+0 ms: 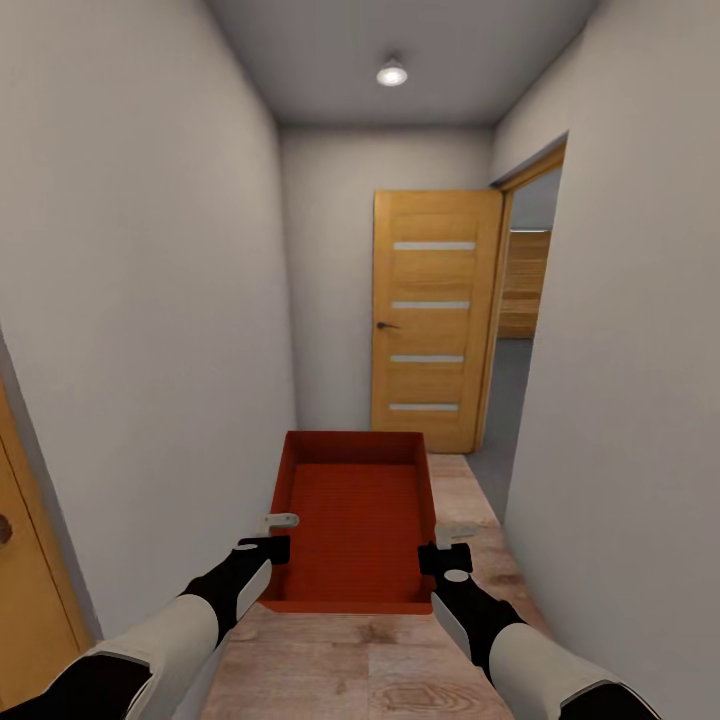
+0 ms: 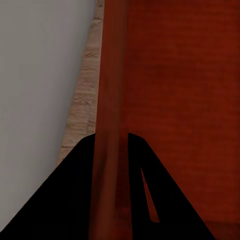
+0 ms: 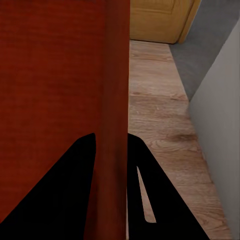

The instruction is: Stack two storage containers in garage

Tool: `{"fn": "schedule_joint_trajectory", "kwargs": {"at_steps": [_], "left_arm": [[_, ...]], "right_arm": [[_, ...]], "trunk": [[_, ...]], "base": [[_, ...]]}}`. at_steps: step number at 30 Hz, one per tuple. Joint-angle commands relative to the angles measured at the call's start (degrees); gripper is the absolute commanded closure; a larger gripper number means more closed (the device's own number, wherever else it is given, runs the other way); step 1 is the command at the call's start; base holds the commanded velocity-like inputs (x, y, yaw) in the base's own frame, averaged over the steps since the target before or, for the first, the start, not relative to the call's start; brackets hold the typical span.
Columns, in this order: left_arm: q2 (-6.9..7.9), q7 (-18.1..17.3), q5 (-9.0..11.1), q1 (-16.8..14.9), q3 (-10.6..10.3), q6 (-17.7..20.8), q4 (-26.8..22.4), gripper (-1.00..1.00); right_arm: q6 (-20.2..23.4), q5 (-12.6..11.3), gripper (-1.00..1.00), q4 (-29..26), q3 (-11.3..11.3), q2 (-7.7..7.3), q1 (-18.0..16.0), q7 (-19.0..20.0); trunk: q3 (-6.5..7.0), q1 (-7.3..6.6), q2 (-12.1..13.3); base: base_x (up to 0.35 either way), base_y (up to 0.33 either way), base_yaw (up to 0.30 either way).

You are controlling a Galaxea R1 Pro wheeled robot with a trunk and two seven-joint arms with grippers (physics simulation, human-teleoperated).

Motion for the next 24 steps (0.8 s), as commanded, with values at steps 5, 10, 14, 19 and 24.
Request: {"fn": "schedule_joint_trajectory", "kwargs": {"at_steps": [5, 10, 14, 19, 24], "left_arm": [[2.71, 1.2, -0.9, -0.1, 2.6, -1.9, -0.3, 1.0], [2.71, 1.2, -0.9, -0.1, 2.6, -1.9, -0.3, 1.0], [2.72, 1.2, -0.9, -0.1, 2.6, -1.9, -0.3, 1.0], [2.73, 1.2, -0.9, -0.1, 2.6, -1.9, -0.3, 1.0], [2.73, 1.2, -0.9, -0.1, 2.6, -1.9, -0.3, 1.0]], "right_arm": [[-0.4, -0.9, 1.0, 1.7, -1.1, -0.06, 0.0, -0.5], [-0.4, -0.9, 1.0, 1.7, -1.1, -0.06, 0.0, -0.5], [-0.4, -0.9, 1.0, 1.7, -1.1, -0.05, 0.0, -0.5], [-0.4, -0.9, 1.0, 1.7, -1.1, -0.05, 0.0, -0.5], [-0.4, -0.9, 1.0, 1.7, -1.1, -0.05, 0.0, -0.5]], "trunk": [[-0.07, 0.04, -0.1], [-0.07, 0.04, -0.1], [-0.07, 0.04, -0.1], [-0.07, 0.04, -0.1], [-0.07, 0.04, -0.1]], "base": [[0.323, 0.0, 0.0], [0.323, 0.0, 0.0], [0.323, 0.0, 0.0], [0.323, 0.0, 0.0], [0.323, 0.0, 0.0]]}}
